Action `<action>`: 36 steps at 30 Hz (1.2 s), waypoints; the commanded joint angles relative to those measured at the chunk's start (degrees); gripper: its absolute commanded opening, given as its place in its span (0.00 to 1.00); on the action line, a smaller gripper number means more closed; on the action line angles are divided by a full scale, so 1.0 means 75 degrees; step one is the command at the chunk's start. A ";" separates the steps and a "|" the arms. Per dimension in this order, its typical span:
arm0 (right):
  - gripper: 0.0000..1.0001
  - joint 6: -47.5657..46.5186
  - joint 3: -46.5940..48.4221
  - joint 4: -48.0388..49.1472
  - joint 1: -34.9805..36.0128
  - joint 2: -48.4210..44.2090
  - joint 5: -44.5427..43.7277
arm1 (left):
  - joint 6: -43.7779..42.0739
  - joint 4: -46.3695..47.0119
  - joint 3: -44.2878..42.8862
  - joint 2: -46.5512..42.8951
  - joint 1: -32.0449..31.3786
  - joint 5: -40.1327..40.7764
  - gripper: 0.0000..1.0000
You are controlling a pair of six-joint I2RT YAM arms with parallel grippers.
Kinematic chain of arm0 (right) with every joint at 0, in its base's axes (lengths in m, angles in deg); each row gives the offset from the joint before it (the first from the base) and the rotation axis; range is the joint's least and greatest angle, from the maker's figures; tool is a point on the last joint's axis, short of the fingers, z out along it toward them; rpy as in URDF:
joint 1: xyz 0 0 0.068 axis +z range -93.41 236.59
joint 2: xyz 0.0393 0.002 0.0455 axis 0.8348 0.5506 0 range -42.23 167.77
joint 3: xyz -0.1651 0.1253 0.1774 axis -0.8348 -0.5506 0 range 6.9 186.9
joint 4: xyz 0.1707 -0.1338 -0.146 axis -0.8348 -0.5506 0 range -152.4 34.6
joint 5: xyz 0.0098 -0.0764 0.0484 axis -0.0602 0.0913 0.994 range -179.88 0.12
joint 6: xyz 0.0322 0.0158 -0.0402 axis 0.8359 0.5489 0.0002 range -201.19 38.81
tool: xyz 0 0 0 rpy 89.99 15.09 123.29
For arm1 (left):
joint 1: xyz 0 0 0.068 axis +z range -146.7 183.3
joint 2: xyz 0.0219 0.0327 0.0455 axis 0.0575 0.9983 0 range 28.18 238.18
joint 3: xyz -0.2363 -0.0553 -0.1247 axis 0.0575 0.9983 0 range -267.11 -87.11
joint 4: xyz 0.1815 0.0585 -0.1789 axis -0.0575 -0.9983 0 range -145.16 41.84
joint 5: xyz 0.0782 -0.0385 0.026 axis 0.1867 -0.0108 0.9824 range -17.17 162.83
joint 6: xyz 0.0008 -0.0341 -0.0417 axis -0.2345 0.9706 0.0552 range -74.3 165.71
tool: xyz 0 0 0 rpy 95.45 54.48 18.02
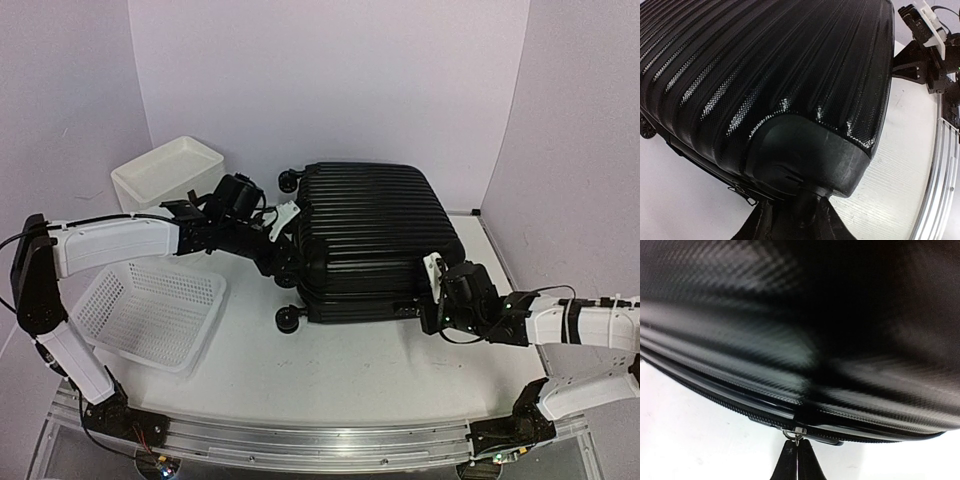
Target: Open, take out, and arrange the luggage
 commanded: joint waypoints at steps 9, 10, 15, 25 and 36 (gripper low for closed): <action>0.00 -0.0878 0.0337 -0.0835 -0.0903 -0.0172 0.0556 | 0.0362 -0.0511 0.0166 0.0139 0.0120 0.0333 0.32; 0.00 -0.0936 0.0353 -0.0827 -0.0903 -0.0135 0.0671 | 0.0268 -0.0602 0.0155 0.0123 0.0119 -0.0286 0.40; 0.00 -0.1025 0.0470 -0.0804 -0.0903 0.0112 0.1292 | 0.0167 -0.0704 0.0227 0.0026 0.0102 -0.1310 0.76; 0.00 -0.0950 0.0587 -0.0636 -0.0903 0.0248 0.1826 | 0.0108 -0.0859 -0.0164 0.0518 0.0108 -0.0648 0.83; 0.00 -0.1020 0.0501 -0.1579 -0.0896 -0.0108 0.0709 | 0.0763 -0.0862 -0.0091 0.0207 0.0159 0.0544 0.42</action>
